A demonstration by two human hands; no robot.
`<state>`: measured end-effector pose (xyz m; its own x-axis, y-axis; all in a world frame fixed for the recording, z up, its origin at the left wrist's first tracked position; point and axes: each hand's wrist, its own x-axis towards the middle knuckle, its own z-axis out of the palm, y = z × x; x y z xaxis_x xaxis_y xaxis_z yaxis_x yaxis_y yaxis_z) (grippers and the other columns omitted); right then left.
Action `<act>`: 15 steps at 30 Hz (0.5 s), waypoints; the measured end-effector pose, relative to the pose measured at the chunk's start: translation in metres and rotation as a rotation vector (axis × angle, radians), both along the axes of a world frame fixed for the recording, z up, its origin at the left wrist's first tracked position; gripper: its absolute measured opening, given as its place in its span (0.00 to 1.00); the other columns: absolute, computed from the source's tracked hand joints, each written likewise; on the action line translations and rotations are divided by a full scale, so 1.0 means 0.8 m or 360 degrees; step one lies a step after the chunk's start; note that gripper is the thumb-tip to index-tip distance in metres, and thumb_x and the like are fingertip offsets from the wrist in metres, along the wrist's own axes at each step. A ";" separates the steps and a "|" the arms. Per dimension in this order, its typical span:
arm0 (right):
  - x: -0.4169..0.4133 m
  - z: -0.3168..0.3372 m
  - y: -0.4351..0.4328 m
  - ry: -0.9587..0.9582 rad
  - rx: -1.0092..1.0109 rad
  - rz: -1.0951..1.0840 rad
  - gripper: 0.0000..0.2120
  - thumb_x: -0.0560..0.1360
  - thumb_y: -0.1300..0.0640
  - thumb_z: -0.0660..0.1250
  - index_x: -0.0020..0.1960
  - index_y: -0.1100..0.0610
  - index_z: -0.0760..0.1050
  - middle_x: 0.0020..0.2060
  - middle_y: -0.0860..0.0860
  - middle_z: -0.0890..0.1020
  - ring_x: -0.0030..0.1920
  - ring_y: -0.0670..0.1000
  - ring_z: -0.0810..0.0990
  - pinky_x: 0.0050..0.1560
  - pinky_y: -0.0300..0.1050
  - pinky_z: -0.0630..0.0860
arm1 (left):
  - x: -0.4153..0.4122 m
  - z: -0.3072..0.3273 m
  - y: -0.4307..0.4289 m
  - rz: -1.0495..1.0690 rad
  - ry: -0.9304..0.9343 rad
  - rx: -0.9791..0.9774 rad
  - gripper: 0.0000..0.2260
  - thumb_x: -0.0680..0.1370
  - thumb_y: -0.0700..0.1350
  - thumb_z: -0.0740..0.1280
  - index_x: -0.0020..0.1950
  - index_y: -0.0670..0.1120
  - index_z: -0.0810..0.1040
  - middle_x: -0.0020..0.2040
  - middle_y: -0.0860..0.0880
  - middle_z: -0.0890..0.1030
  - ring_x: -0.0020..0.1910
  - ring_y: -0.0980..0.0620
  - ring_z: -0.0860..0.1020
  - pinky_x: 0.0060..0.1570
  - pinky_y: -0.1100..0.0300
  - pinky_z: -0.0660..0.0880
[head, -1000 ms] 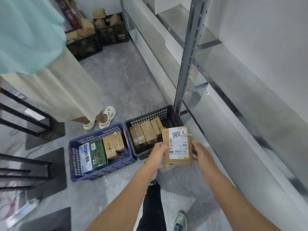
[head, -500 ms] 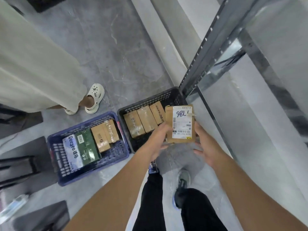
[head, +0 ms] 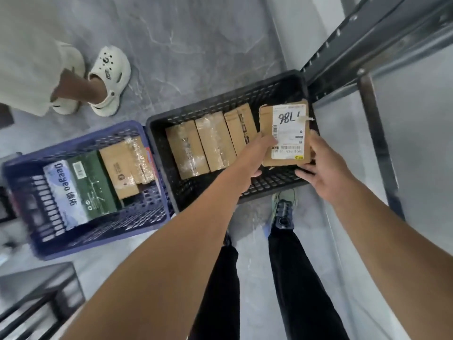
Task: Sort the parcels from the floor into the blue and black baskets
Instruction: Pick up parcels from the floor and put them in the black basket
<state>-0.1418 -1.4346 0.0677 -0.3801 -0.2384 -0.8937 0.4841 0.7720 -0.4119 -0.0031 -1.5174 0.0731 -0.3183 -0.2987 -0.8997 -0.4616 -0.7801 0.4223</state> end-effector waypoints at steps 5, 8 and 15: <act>-0.031 -0.091 -0.029 -0.0026 -0.0040 0.0018 0.17 0.84 0.40 0.61 0.69 0.44 0.77 0.56 0.45 0.85 0.60 0.49 0.79 0.70 0.54 0.72 | -0.035 -0.086 -0.022 0.0046 -0.0032 0.0019 0.18 0.83 0.54 0.61 0.73 0.54 0.73 0.66 0.53 0.79 0.66 0.51 0.76 0.64 0.45 0.69; -0.044 -0.136 -0.043 -0.0034 -0.0030 0.0012 0.19 0.85 0.40 0.60 0.72 0.43 0.75 0.58 0.45 0.85 0.63 0.49 0.79 0.70 0.53 0.72 | -0.051 -0.123 -0.037 0.0031 -0.0079 0.0039 0.18 0.83 0.53 0.62 0.72 0.53 0.74 0.67 0.52 0.79 0.66 0.50 0.76 0.61 0.47 0.69; -0.057 -0.214 -0.069 -0.0061 0.0003 -0.0026 0.20 0.85 0.42 0.60 0.77 0.40 0.71 0.63 0.46 0.83 0.67 0.49 0.77 0.70 0.52 0.72 | -0.074 -0.184 -0.067 0.0019 -0.0208 0.0039 0.19 0.82 0.52 0.63 0.72 0.52 0.75 0.62 0.53 0.79 0.64 0.50 0.75 0.63 0.49 0.72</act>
